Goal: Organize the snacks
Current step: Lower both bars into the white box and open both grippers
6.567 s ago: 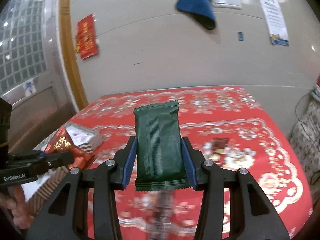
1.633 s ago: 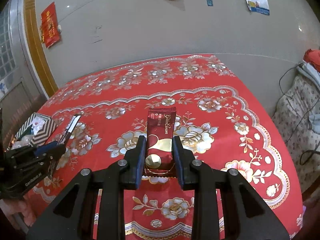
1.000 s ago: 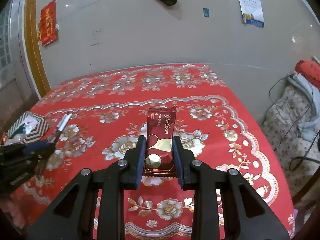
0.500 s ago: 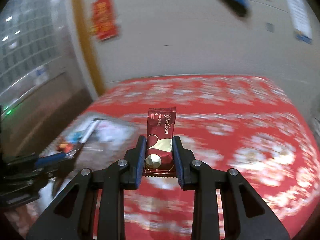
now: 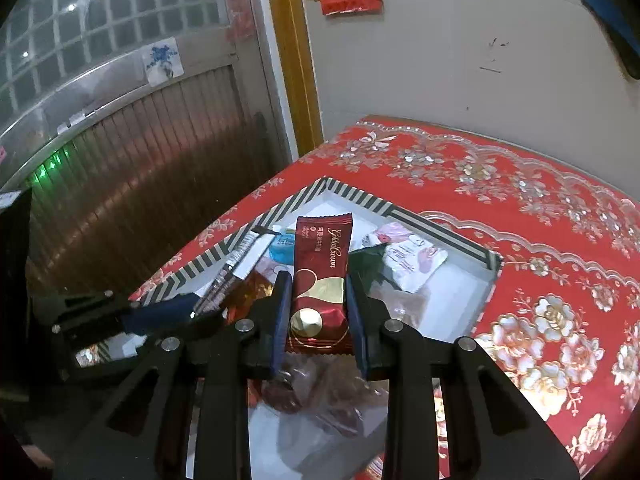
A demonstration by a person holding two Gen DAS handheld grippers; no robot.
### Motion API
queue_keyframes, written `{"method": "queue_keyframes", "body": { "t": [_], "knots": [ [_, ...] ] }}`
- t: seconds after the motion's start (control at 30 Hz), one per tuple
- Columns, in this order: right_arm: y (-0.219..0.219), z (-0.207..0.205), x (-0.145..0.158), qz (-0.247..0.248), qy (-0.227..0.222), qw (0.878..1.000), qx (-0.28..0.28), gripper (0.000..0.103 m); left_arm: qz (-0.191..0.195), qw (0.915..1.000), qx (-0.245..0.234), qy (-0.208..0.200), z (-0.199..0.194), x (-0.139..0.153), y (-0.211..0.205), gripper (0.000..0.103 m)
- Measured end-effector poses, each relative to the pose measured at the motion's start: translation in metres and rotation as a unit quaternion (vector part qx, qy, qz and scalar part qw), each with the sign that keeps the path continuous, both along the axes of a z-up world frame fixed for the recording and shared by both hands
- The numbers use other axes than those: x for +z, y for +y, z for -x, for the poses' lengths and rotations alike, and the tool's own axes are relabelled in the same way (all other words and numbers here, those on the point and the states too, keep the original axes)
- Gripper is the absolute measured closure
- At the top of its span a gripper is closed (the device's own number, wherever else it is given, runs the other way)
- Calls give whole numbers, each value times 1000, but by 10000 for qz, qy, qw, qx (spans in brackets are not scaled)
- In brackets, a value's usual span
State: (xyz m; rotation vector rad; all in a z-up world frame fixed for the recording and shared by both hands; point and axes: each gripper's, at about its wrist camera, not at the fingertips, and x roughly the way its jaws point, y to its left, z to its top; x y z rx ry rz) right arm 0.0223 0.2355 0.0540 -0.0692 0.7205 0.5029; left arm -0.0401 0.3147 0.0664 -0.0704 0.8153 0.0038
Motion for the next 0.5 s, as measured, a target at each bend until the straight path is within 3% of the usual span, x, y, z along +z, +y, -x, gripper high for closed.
{"method": "queue_keyframes", "body": {
  "t": [0.5],
  "knots": [
    [1,-2,9,97,-68,9999,-62,77,-111,9999,-80,-65,-3,4,-7,83]
  ]
}}
